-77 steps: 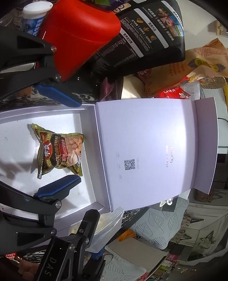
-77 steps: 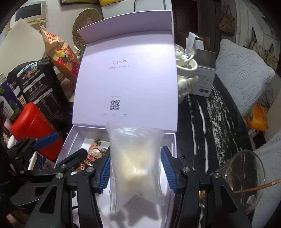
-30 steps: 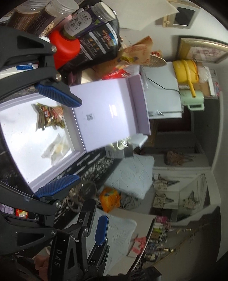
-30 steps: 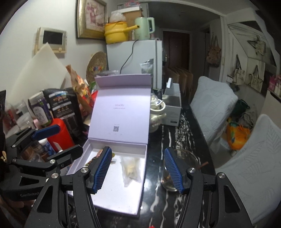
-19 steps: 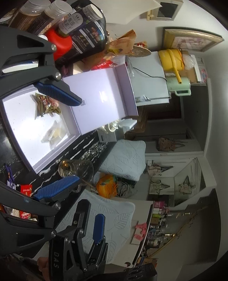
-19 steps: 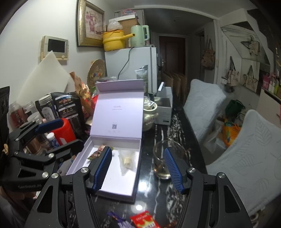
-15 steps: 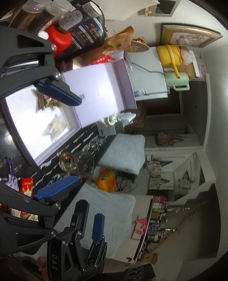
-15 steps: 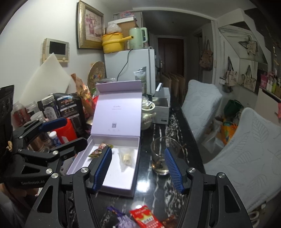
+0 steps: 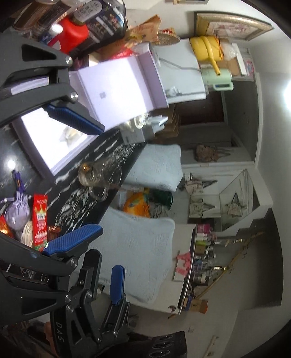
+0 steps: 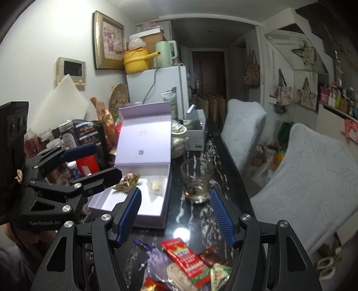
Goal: Organize soft objects
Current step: 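Withdraw both tools from the box back toward the snack pile, then grasp the red cartoon-face packet with the left tool while the right tool approaches the green packet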
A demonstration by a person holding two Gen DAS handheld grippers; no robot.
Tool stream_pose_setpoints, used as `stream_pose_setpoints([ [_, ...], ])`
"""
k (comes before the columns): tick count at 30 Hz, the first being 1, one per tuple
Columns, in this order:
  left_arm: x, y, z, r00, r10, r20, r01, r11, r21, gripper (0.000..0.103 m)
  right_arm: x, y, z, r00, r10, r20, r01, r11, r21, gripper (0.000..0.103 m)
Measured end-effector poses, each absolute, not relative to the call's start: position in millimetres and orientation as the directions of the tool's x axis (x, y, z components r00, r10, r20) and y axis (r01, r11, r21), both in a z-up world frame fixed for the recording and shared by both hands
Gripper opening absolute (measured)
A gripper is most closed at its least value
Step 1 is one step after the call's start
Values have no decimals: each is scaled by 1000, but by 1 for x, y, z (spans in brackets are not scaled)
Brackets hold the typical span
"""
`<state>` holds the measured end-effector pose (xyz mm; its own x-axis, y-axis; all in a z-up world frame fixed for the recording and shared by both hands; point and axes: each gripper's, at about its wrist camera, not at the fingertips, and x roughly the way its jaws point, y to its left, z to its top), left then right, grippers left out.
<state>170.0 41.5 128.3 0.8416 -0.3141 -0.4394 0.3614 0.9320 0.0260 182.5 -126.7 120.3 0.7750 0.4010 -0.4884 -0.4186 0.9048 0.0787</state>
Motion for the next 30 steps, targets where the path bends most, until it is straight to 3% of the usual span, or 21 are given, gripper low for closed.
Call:
stream_pose_setpoints([
  [8,155,20,119,798,-370,-475,417,909,-6,82,156,-148,109,781,377,-497,-391,917,82,65],
  [30,122,-3,41,705,-314,-635,386,922,-28,82,118,-180,39,752,378,-540,-367,920,134,66],
])
